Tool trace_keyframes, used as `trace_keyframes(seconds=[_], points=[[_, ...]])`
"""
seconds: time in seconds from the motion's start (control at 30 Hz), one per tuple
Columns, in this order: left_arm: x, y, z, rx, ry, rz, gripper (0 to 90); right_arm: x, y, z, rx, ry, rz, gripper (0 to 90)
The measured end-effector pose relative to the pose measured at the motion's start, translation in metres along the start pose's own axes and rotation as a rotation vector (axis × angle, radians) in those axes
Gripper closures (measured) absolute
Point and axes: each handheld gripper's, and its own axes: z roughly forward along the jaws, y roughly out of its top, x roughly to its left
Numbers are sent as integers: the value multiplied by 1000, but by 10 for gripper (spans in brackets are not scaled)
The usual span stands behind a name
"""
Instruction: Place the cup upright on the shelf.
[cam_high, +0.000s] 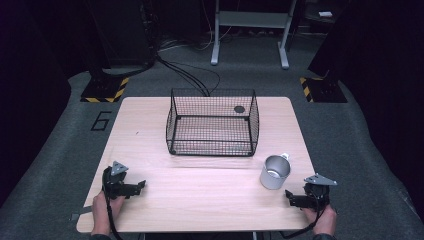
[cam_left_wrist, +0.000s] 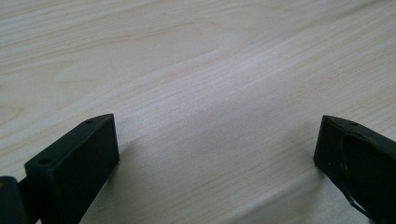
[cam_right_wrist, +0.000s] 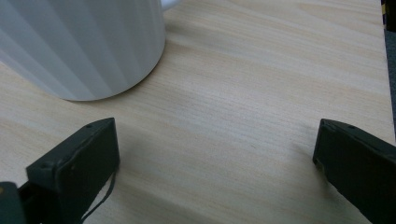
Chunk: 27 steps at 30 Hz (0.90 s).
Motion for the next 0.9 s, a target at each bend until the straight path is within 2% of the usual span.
trace_keyframes(seconds=[0.63, 0.8, 0.83, 0.87, 0.9], points=[[-1, 0, 0, 3, 4, -5, 0, 1, 0, 0, 0, -10, 4, 0], [-1, 0, 0, -1, 5, -6, 0, 2, 3, -2, 31, -20, 21, 0], [-1, 0, 0, -3, 5, -6, 0, 1, 3, -3, 31, -16, 12, 0], [-1, 0, 0, -3, 5, -6, 0, 3, 2, -4, 21, -26, 36, 0], [-1, 0, 0, -4, 8, -6, 0, 2, 2, -5, 18, -19, 31, 0]])
